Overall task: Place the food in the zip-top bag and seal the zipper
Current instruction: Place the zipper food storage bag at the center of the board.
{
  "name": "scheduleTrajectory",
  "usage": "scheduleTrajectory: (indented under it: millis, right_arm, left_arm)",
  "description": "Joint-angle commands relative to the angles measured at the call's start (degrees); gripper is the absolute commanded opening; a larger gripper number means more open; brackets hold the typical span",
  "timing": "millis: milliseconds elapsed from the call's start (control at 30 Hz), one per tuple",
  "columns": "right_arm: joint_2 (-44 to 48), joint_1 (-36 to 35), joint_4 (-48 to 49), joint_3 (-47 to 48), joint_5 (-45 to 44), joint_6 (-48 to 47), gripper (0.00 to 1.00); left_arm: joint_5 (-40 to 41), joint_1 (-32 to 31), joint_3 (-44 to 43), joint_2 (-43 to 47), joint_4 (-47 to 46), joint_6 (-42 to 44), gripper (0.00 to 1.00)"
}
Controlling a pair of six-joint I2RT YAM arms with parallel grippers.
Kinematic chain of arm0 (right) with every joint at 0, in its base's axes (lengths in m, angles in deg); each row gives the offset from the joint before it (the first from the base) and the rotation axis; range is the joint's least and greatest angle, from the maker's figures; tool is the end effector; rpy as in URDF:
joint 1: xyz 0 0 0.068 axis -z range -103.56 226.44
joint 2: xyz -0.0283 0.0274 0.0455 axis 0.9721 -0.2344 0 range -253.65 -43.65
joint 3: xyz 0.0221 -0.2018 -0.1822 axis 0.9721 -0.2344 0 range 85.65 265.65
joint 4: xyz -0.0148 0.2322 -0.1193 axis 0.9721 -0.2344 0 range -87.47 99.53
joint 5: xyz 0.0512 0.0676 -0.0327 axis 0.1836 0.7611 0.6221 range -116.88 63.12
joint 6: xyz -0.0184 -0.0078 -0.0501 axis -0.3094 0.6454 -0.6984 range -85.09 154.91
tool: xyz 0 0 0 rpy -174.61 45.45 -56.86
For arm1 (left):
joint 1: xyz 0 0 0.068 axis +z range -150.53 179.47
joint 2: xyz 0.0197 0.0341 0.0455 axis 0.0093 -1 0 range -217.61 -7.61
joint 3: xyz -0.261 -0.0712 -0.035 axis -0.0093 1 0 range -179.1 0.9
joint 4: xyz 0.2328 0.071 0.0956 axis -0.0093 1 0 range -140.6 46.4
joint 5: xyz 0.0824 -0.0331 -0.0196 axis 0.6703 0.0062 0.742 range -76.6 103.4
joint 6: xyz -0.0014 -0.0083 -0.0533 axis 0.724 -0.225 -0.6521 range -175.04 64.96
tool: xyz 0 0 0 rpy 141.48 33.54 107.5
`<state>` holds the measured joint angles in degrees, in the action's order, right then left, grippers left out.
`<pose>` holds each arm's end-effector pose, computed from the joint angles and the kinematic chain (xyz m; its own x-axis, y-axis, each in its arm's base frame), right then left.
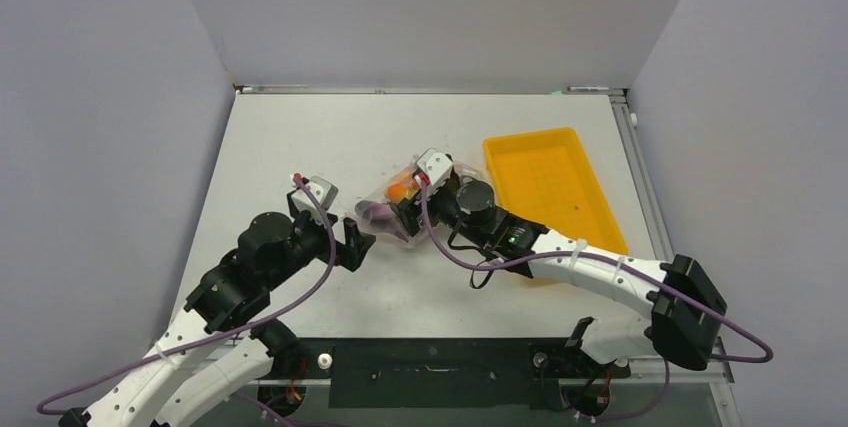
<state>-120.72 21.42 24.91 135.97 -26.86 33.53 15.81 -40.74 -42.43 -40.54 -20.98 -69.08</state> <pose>0.1801 0.2574 0.2925 -0.0933 -0.1754 -0.9801 -0.8219 0.5691 -0.0236 0.1019 -0.0841 0.3241 -0.3931 0.0148 -0.9194 0.5353 0.8167 -0.2157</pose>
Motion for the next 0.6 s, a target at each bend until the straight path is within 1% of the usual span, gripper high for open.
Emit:
scheduleTrajectory:
  millis: [0, 167, 333, 567]
  right_arm:
    - [5.2, 1.5, -0.4, -0.1, -2.4, 4.7, 0.84]
    - [8.3, 3.7, -4.2, 0.4, -1.7, 6.9, 0.90]
    - [12.1, 7.1, -7.1, -0.6, -1.8, 12.5, 0.95]
    - [16.1, 9.3, -13.2, -1.7, -8.8, 16.6, 1.00]
  left_arm:
    - [2.8, 0.8, -2.0, -1.9, -0.9, -2.7, 0.96]
    - [2.1, 1.3, -3.9, -5.6, 0.4, -3.0, 0.96]
    - [7.8, 1.4, -6.6, -9.3, 2.0, -7.2, 0.96]
    - [13.1, 1.5, -9.2, -10.5, 2.4, -10.8, 0.96]
